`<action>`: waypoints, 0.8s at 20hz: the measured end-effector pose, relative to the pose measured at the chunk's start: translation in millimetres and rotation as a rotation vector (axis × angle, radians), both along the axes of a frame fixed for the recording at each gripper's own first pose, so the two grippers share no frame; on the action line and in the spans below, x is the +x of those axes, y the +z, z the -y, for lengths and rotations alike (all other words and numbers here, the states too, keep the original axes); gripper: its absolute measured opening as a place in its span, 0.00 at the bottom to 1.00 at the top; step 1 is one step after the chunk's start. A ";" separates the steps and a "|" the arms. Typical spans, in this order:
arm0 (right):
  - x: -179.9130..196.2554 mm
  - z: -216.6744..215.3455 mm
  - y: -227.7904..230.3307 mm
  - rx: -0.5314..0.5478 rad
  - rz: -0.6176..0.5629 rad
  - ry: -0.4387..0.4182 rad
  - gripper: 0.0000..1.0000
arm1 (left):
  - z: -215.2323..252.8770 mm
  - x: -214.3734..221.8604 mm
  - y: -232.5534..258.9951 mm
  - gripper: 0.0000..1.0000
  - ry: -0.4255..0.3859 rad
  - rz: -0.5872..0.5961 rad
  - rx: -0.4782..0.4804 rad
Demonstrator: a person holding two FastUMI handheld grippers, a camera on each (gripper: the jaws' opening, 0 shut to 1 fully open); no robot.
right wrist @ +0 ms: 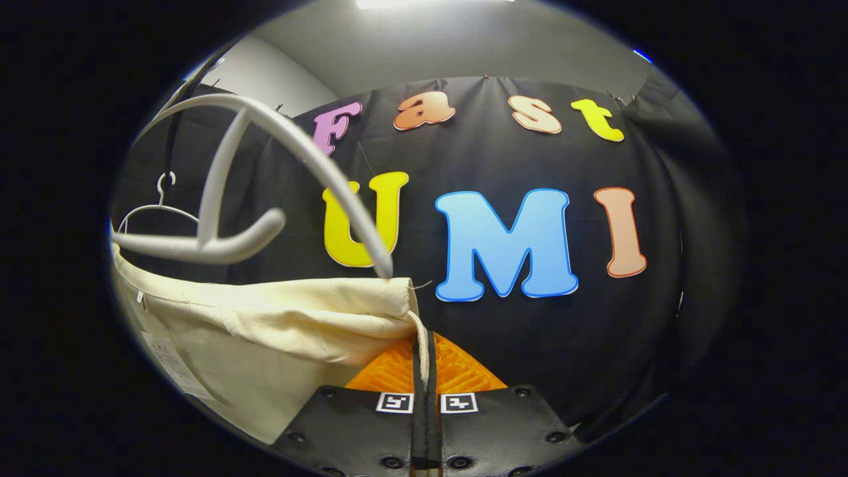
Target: Grasp the clothes on the hanger with both hands and then place them into the laundry hamper below.
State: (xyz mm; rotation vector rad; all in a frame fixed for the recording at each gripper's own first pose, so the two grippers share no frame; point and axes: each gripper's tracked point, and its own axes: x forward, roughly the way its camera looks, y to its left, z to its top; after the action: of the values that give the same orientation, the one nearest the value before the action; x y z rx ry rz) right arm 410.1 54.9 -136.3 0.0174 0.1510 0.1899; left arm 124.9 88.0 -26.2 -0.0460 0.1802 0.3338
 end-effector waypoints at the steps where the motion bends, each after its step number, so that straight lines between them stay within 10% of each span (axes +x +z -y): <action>1: -9.2 -3.0 -9.8 0.001 -0.013 0.009 0.01 | 6.7 -1.5 -9.1 0.01 -0.007 -0.008 0.016; 16: -211.8 -96.9 27.4 0.033 0.009 0.337 0.01 | 86.8 -95.0 -48.7 0.01 -0.203 -0.069 -0.092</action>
State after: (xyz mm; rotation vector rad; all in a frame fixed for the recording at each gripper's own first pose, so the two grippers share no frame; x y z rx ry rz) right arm 198.3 151.7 -108.9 0.0237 0.1411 0.5291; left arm 29.9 1.2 -75.0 -0.1065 0.2665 0.1244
